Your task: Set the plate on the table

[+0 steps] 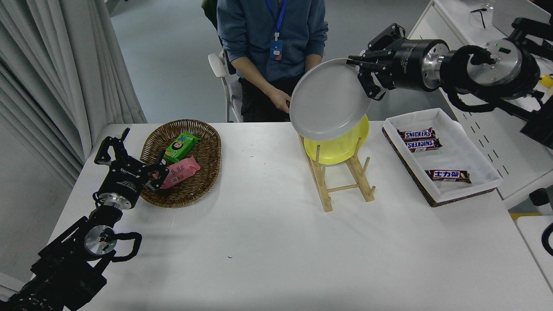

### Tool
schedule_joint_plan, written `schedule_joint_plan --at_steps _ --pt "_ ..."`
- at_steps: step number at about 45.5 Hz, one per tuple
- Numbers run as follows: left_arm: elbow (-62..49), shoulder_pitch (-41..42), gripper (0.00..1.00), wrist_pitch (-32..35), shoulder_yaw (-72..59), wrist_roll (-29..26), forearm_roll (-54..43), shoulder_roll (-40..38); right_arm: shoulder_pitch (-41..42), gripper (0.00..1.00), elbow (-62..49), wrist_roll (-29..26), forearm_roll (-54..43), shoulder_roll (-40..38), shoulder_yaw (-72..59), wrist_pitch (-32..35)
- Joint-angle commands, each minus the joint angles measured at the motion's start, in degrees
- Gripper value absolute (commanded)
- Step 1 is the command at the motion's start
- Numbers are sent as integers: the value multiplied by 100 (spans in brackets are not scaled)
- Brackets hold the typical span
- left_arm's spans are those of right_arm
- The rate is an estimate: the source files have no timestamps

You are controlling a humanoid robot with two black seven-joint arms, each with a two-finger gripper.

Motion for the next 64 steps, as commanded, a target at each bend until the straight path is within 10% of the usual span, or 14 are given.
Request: schedule_joint_plan --at_steps 1,33,64 --pt "4 0 100 0 0 0 -4 0 -379 0 141 -225 1065 246 312 -624" --pt "4 8 100 0 0 0 -4 0 -2217 0 -368 -23 1769 1687 -83 -2831" --pt "-5 0 100 0 0 0 -4 0 -3148 0 -1995 -49 1733 2804 875 -2831"
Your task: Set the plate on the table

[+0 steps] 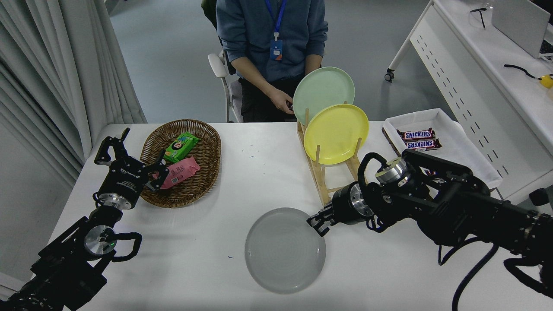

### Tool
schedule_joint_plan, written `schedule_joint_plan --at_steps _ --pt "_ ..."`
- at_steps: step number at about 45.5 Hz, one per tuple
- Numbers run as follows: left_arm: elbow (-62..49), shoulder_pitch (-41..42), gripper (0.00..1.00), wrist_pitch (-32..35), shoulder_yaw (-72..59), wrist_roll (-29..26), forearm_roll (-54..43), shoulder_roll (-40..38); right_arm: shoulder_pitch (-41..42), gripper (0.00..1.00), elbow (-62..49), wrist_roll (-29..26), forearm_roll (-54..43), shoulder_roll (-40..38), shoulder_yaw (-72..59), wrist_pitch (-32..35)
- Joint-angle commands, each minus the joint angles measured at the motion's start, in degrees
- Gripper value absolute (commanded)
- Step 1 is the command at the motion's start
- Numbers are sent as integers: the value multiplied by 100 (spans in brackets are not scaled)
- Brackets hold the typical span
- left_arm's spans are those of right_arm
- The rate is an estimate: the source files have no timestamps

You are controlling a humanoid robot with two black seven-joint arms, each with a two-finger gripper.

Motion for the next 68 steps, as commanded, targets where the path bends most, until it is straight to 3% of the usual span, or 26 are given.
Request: schedule_joint_plan --at_steps 1,68 --pt "-2 -1 100 0 0 0 4 0 -223 0 -489 -13 8 354 150 -33" --pt "-2 -1 100 0 0 0 -5 0 -355 0 -797 -75 193 539 317 -33"
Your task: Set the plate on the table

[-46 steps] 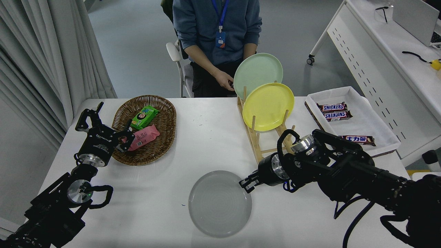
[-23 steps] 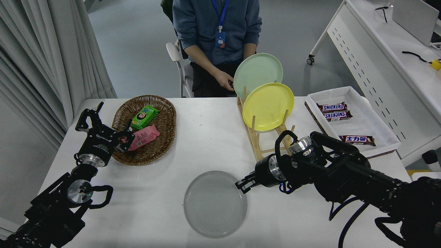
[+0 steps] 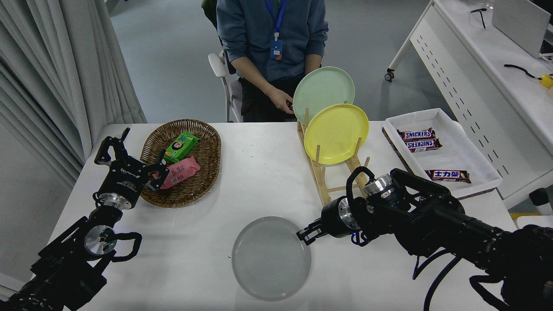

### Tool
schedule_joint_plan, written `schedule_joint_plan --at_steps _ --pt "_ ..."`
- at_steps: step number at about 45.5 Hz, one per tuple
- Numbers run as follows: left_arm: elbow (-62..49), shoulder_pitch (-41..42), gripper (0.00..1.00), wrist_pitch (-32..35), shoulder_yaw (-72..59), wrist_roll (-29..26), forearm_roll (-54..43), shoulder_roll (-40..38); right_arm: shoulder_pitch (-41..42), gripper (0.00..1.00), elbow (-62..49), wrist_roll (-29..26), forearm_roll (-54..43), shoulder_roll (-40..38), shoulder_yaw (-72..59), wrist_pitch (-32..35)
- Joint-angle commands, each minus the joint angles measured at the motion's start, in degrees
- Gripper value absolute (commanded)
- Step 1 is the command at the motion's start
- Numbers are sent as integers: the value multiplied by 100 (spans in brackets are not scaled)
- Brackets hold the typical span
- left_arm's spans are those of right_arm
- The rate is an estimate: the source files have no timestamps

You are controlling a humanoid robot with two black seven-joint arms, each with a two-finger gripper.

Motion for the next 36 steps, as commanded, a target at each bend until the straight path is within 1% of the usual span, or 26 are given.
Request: schedule_joint_plan --at_steps 1,2,3,4,5,9,10,11,15,16,17,28,36 --pt "-1 0 100 0 0 0 7 0 -10 0 7 5 -12 2 19 0" --pt "-1 0 100 0 0 0 -1 0 -10 4 7 5 -12 2 45 0" --pt "-1 0 100 0 0 0 7 0 -10 23 16 5 -12 2 71 0" --pt "7 0 100 0 0 0 -1 0 -10 36 16 5 -12 2 115 0" --pt "-1 0 100 0 0 0 -1 0 -10 40 16 5 -12 -7 150 0" --pt "-1 0 100 0 0 0 -1 0 -10 42 16 5 -47 -7 212 0" --pt "-1 0 100 0 0 0 7 0 -1 46 16 5 -56 -7 212 0" --pt "-1 8 100 0 0 0 7 0 -1 51 25 5 -56 -7 212 0" --pt "7 8 100 0 0 0 -1 0 17 86 51 5 -65 -7 194 0" --pt "-1 0 100 0 0 0 -1 0 25 94 69 5 -65 -7 203 0" --pt "-1 0 100 0 0 0 -1 0 43 99 86 5 -74 -7 203 0" --pt "7 0 100 0 0 0 -1 0 263 99 525 5 -320 -51 212 0" --pt "7 0 100 0 0 0 -1 0 368 99 921 14 -337 -60 133 1396"
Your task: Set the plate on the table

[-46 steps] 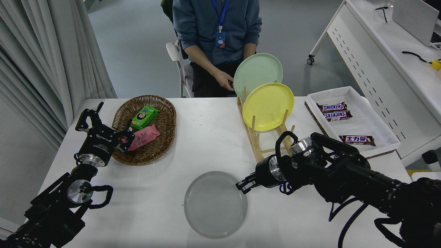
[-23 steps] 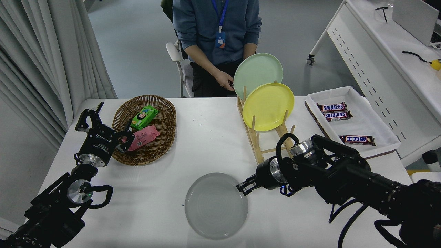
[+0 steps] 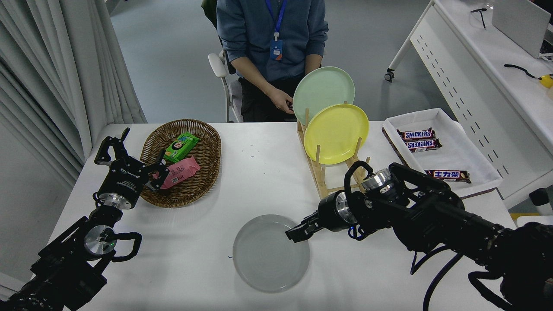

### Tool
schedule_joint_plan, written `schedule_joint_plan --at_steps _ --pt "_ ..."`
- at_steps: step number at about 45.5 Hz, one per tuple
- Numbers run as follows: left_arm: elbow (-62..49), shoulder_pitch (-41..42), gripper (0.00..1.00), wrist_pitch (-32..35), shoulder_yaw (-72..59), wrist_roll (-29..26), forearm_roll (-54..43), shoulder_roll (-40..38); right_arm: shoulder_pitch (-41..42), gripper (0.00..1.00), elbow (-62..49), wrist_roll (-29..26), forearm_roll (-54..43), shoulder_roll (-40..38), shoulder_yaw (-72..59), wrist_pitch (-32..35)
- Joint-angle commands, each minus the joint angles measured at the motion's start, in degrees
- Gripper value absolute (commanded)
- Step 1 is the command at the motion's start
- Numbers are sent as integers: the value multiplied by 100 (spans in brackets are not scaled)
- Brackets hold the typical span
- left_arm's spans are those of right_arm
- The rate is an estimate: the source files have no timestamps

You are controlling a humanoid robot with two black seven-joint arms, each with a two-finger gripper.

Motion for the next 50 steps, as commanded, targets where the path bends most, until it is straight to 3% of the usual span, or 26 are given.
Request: schedule_joint_plan --at_steps 1,7,17,27,34,43,50 --pt "-3 0 100 0 0 0 -2 0 146 99 487 3 -113 -22 -68 1302" --pt "-3 0 100 0 0 0 -2 0 146 99 496 38 -736 -109 -77 2410" --pt "5 0 100 0 0 0 -2 0 260 99 461 117 -2616 -487 99 3193" --pt "-3 0 100 0 0 0 -2 0 295 99 294 1567 -4665 -1041 872 3238" --pt "5 0 100 0 0 0 7 0 225 99 285 1779 -5035 -1524 1013 3430" --pt "-3 0 100 0 0 0 7 0 -302 99 -48 2121 -5132 -1788 1460 5319" --pt "5 0 100 0 0 0 -2 0 -733 99 -611 2113 -5219 -1560 2217 5628"
